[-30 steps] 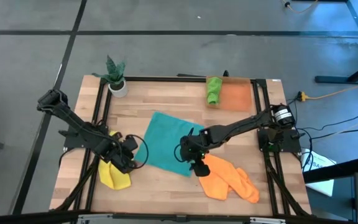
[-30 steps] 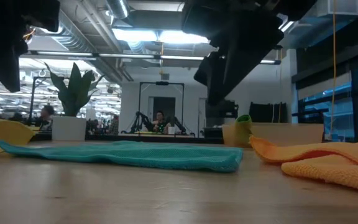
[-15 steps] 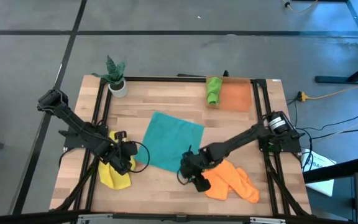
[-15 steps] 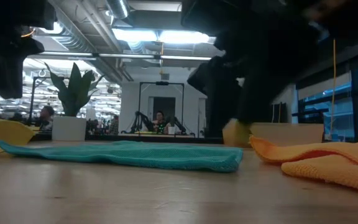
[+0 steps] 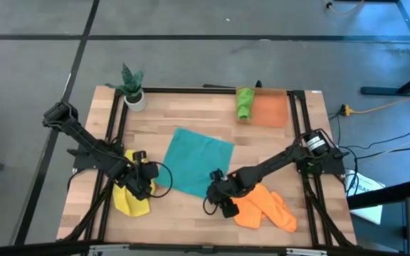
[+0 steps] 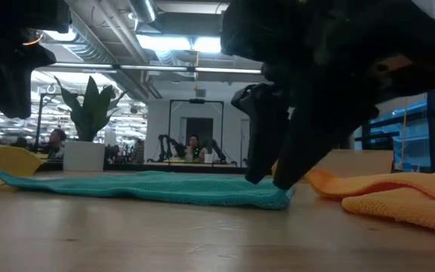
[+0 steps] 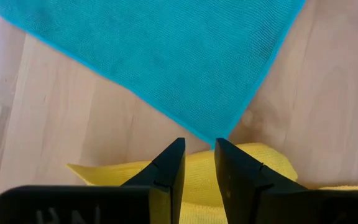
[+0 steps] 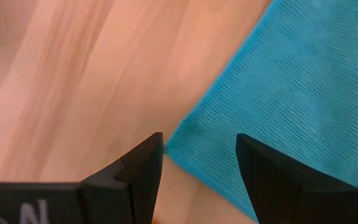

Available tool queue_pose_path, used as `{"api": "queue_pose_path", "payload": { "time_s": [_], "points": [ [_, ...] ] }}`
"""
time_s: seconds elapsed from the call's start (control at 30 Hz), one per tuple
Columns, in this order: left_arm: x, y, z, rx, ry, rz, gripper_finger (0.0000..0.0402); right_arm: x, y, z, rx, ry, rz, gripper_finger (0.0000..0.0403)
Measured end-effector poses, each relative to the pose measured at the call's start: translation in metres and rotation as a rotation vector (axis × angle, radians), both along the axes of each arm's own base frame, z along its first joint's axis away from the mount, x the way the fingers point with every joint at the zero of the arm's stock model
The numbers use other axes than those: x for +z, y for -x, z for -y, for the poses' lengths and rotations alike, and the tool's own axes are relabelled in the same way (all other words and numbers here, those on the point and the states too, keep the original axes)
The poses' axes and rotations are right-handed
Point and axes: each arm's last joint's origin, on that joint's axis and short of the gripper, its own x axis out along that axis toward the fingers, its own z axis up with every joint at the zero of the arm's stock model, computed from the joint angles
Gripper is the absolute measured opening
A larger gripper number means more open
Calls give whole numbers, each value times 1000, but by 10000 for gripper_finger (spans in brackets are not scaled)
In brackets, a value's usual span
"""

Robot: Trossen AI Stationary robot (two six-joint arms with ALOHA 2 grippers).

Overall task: Roll microfiber towels into tight, uniform cylinder then place into a basket
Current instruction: Fold the blue towel

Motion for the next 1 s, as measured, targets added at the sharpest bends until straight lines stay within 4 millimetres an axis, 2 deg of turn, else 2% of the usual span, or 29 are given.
{"api": "queue_pose_path", "payload": {
  "time_s": [0.27,0.47,0.63,0.87,1.0],
  "points": [
    [0,0,0,0,1,2,80,-19,-1,-2,25,25,-51,204],
    [0,0,0,0,1,2,80,-23,-1,-2,22,29,-63,194],
    [0,0,0,0,2,3,80,-24,1,-2,-23,19,-84,137],
    [1,-2,0,-10,-16,25,80,-25,-1,3,-112,-14,-99,17],
    [1,-2,0,11,-8,29,80,-25,-3,7,-153,-42,-113,11]
  ]
}}
